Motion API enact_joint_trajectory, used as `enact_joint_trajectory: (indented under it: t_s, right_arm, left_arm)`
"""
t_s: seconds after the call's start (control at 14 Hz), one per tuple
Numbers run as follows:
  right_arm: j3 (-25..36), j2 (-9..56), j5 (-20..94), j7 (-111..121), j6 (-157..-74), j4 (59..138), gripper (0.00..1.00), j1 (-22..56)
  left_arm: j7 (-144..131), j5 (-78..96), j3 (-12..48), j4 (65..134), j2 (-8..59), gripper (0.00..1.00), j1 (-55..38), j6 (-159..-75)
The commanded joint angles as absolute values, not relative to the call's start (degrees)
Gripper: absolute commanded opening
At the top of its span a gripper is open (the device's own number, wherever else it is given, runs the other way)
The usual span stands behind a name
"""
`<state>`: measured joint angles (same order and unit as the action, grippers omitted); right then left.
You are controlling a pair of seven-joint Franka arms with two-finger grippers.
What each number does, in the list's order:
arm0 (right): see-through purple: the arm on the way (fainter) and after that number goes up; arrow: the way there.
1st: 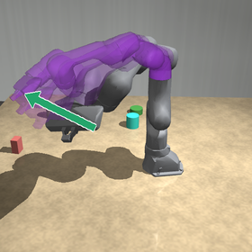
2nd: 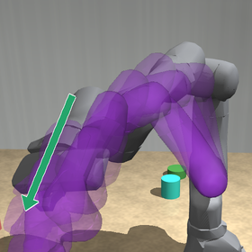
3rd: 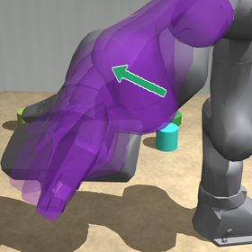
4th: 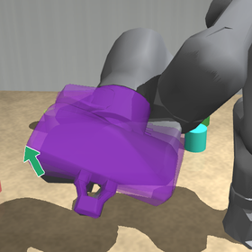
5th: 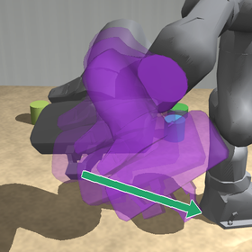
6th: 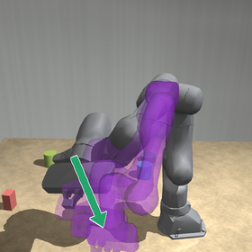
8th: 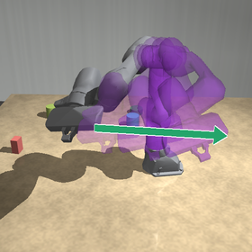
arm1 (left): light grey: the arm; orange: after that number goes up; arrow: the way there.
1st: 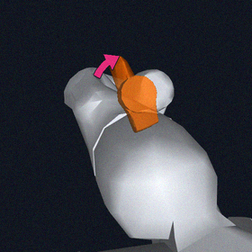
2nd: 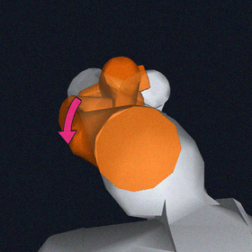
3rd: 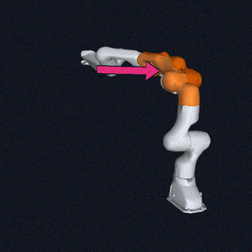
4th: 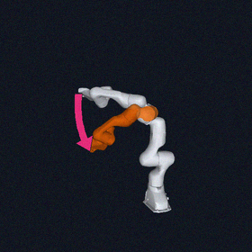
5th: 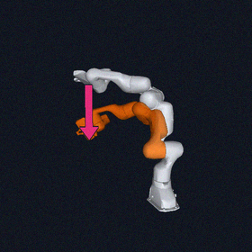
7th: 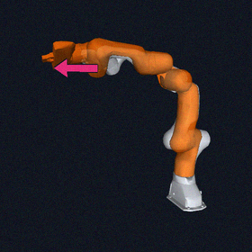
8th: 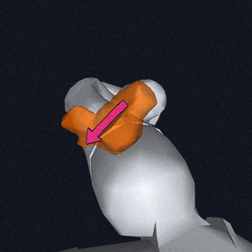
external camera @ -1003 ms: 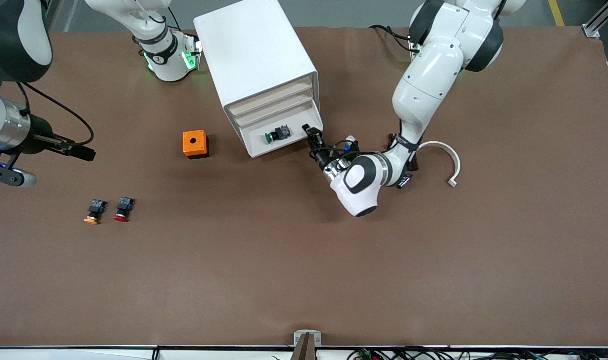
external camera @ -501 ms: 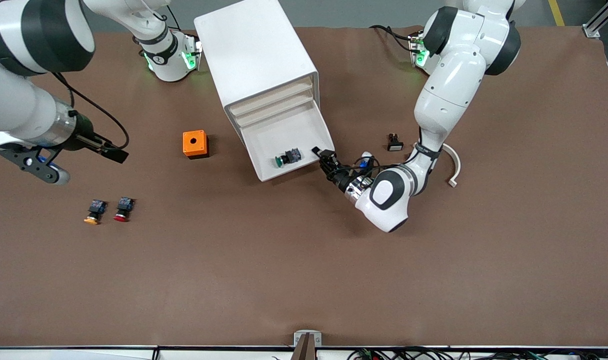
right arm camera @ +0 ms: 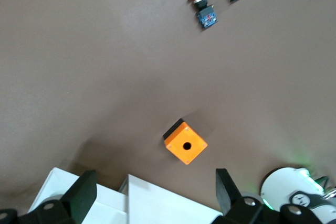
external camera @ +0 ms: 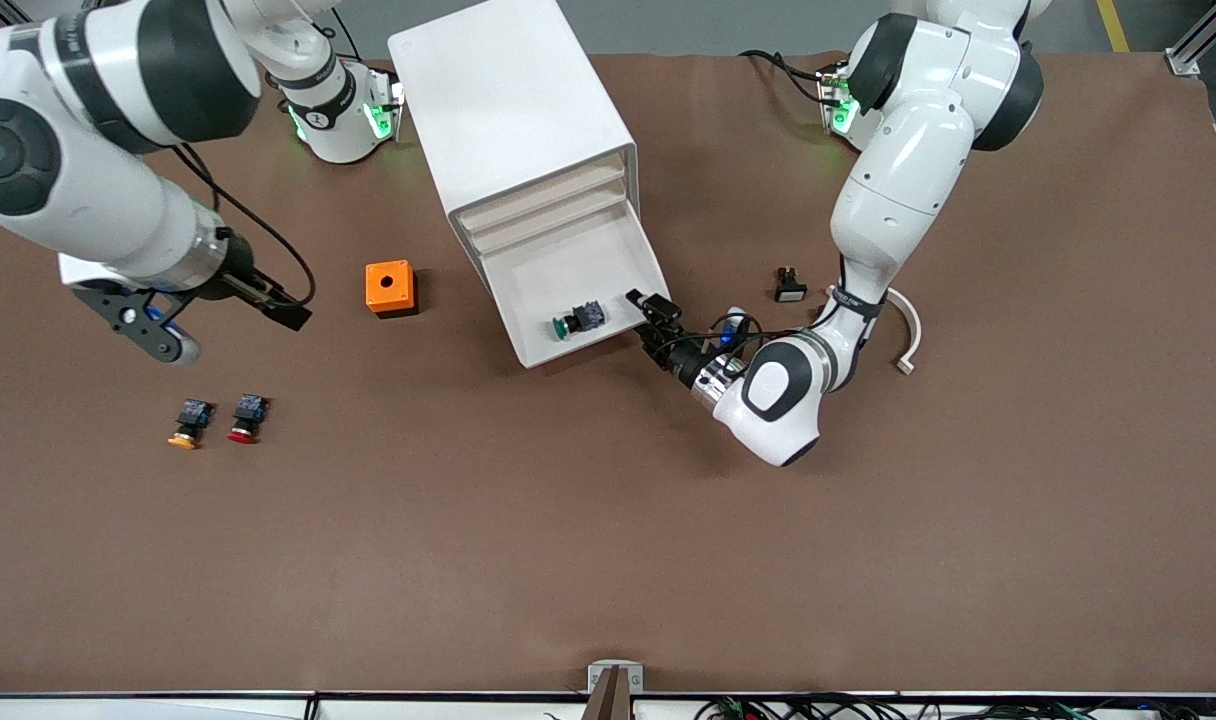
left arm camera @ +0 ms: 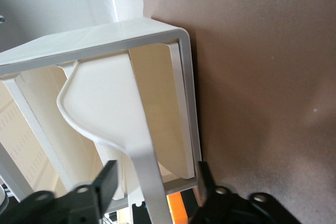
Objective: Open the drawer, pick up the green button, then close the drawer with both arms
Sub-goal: 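Reach the right gripper over the green button while the left gripper withdraws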
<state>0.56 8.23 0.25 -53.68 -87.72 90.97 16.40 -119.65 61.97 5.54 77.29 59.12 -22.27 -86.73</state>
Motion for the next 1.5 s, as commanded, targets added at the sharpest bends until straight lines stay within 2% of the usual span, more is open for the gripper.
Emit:
enact_joint_trajectory:
  t_s: [0.0, 0.5, 1.07, 1.22, 1.43]
  right_arm:
    - [0.9, 7.9, 0.8, -58.3, -89.5, 92.8, 1.0, 19.0]
    - [0.9, 8.1, 0.8, -73.2, -97.7, 97.6, 1.0, 26.8]
    - [0.9, 13.2, 0.8, -90.2, -105.7, 97.4, 1.0, 34.4]
    - [0.9, 15.8, 0.8, -94.8, -108.4, 97.4, 1.0, 36.9]
    - [0.9, 19.9, 2.5, -100.3, -112.1, 96.4, 1.0, 39.0]
  left_arm:
    - [-116.1, 63.0, 5.5, 77.0, 57.9, 1.0, -21.8, -86.9]
    - [-100.7, 57.9, 6.0, 75.5, 55.8, 1.0, -17.0, -80.8]
    - [-70.1, 43.5, 3.7, 73.4, 53.4, 1.0, -15.8, -80.9]
    - [-63.7, 41.5, 2.7, 73.4, 52.5, 1.0, -15.8, -82.6]
    - [-59.9, 41.0, 1.8, 73.4, 50.0, 1.0, -15.9, -92.1]
